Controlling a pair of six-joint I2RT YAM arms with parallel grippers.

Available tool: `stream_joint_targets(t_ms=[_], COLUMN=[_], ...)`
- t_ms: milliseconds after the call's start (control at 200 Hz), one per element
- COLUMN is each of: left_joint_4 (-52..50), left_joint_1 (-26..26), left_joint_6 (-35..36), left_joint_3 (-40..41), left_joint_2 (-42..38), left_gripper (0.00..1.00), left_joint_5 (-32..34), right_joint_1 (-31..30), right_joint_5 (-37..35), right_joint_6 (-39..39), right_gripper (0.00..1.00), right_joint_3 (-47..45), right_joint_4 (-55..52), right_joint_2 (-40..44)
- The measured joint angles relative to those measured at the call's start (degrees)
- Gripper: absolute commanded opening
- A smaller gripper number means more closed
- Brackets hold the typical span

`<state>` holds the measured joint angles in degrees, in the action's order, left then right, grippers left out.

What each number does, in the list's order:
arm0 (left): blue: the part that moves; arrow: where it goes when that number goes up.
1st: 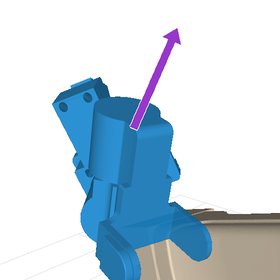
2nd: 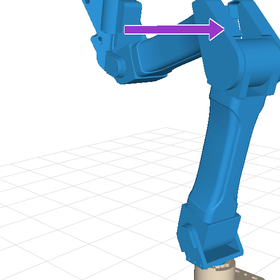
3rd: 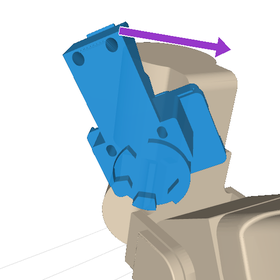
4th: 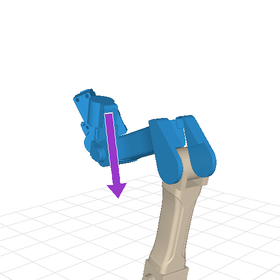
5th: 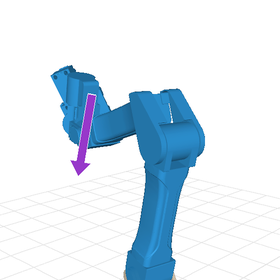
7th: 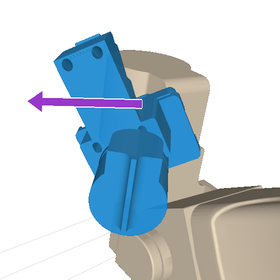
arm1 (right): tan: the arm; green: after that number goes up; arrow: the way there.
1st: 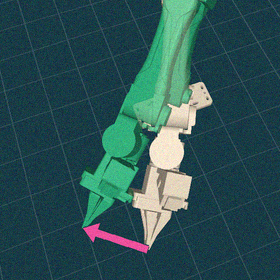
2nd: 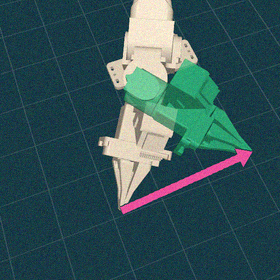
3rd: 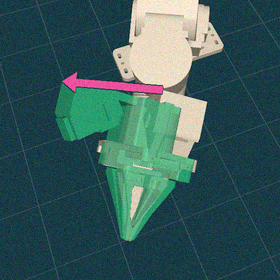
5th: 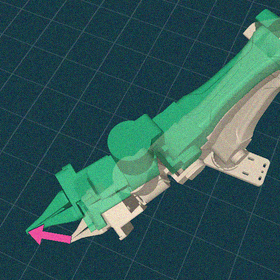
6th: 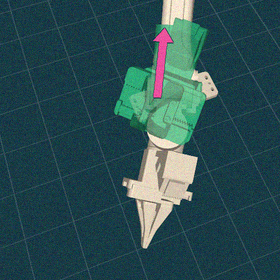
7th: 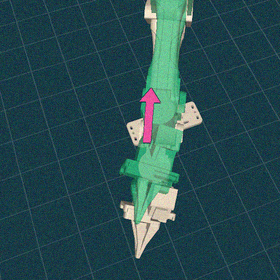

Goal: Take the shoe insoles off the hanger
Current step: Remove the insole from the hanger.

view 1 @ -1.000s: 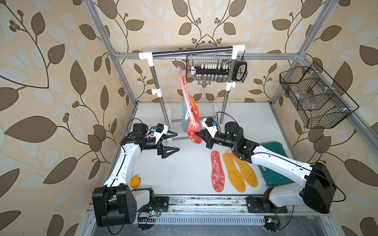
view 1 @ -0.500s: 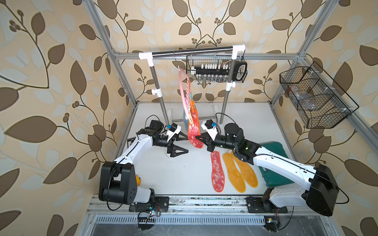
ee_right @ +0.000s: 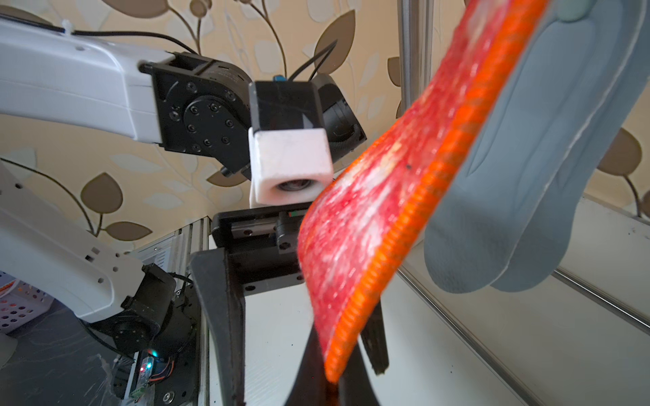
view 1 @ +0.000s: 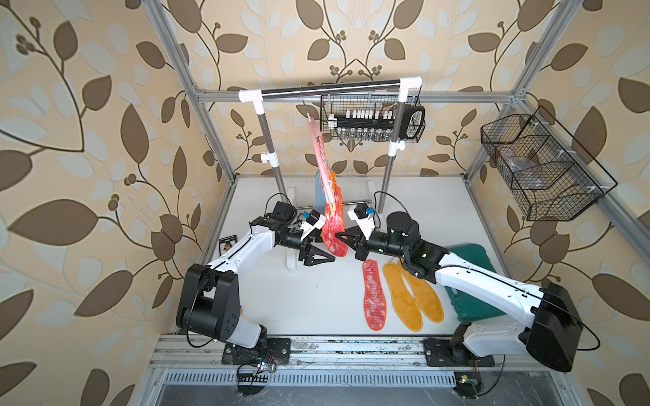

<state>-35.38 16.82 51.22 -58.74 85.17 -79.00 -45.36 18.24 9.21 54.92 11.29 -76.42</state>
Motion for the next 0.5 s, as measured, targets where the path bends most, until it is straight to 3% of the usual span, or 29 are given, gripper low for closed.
stream_joint_targets(t_ms=[295, 405, 500], left_joint_4=[1.29, 0.61, -1.01], left_joint_1=[0.15, 0.13, 0.13], left_joint_6=[-2.64, -1.2, -0.09], left_joint_3=[-0.17, -0.2, -0.31], left_joint_2=[0.0, 0.0, 0.0], left_gripper=[0.11, 0.0, 0.0], left_joint_5=[3.3, 3.65, 3.65], right_joint_1=[0.0, 0.0, 0.0], right_joint_5=[0.35, 0.39, 0.76], right_joint_6=[1.36, 1.6, 1.57], right_gripper=[0.18, 0.22, 0.27], right_joint_3=[-0.07, -0.07, 0.37], right_joint_4=[0.83, 1.07, 0.79], right_joint_2=[-1.25, -1.77, -2.34])
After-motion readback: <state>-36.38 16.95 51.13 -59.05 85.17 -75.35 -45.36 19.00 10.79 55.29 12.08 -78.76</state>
